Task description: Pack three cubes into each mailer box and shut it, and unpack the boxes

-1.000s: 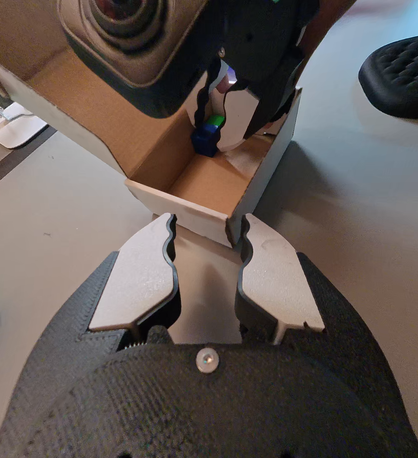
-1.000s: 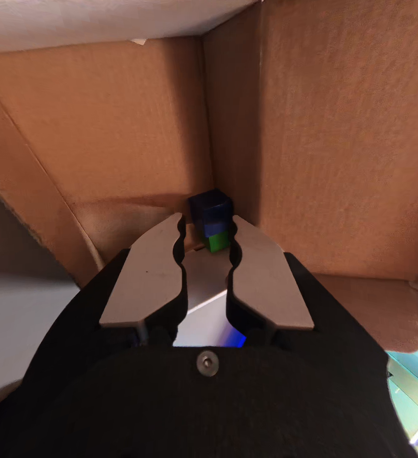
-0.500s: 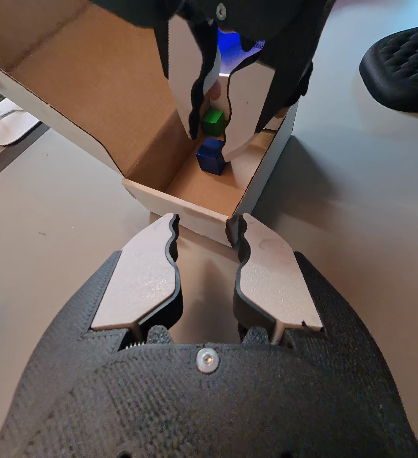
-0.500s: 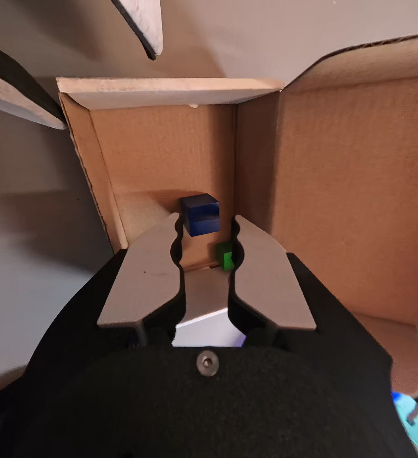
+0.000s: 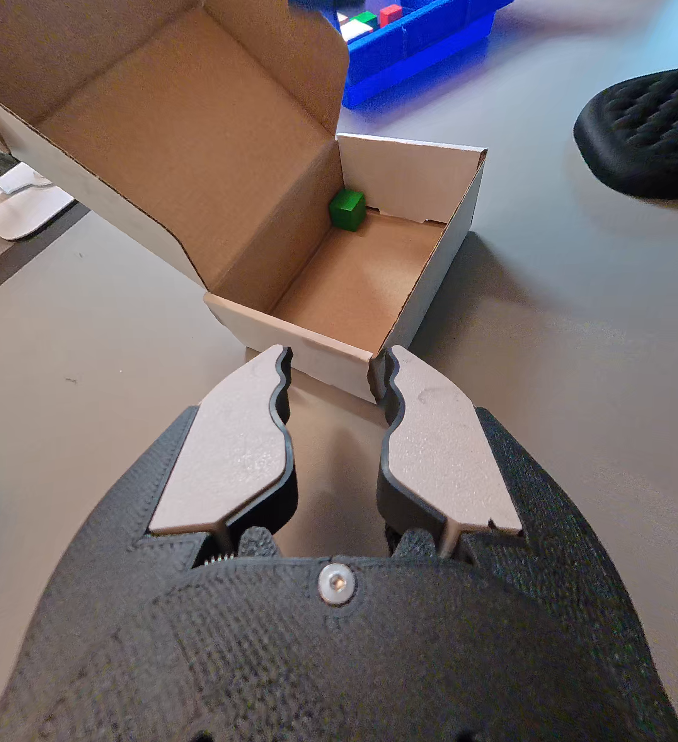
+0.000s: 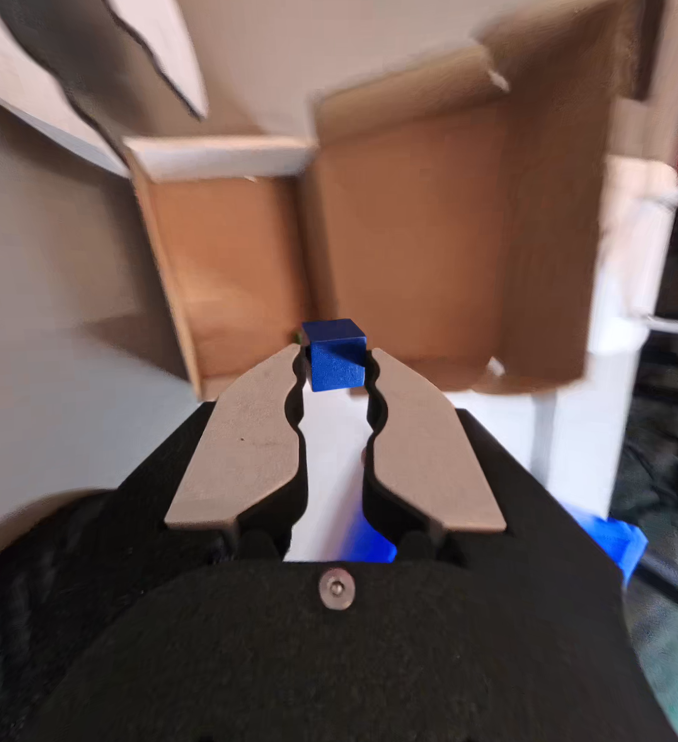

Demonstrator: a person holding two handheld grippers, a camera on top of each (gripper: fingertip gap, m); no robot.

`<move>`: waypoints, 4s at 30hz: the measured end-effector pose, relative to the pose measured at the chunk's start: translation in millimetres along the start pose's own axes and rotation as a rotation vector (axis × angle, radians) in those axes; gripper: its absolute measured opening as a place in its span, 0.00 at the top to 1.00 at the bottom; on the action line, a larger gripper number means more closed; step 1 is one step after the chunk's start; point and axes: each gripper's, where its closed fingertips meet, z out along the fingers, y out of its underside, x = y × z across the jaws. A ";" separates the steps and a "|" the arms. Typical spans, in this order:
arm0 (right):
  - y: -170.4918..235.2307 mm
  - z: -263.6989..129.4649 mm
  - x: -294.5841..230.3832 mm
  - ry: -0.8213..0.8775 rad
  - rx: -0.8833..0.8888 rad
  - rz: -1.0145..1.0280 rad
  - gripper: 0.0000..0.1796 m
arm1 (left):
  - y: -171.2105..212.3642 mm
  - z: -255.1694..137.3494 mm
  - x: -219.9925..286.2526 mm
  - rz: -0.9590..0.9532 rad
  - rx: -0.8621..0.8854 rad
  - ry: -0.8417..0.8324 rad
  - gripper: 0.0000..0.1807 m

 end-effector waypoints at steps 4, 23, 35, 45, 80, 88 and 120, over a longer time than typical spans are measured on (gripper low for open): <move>68.9 -45.9 64.9 0.177 -0.149 0.107 0.85 | 0.0 0.2 0.8 0.015 -0.002 -0.006 0.76; 300.9 59.0 106.6 0.032 -0.482 0.439 0.84 | 1.0 1.7 2.4 0.019 -0.002 0.009 0.76; 234.7 8.6 125.9 0.151 -0.247 0.404 0.79 | 1.9 3.0 3.2 0.023 -0.009 0.014 0.76; 13.9 -36.9 -24.2 -0.075 0.145 -0.027 0.84 | 2.3 3.4 4.5 0.053 -0.016 0.001 0.77; 29.3 101.5 -48.9 0.013 -0.445 -0.191 0.94 | 6.6 7.6 8.4 0.082 -0.052 0.007 0.81; 44.6 83.0 -21.6 0.077 -0.534 -0.148 0.83 | 6.7 7.7 9.6 0.092 -0.054 0.008 0.80; 50.6 24.1 -37.4 -0.226 -0.397 -0.115 0.88 | 5.3 5.3 10.0 0.086 -0.038 0.018 0.80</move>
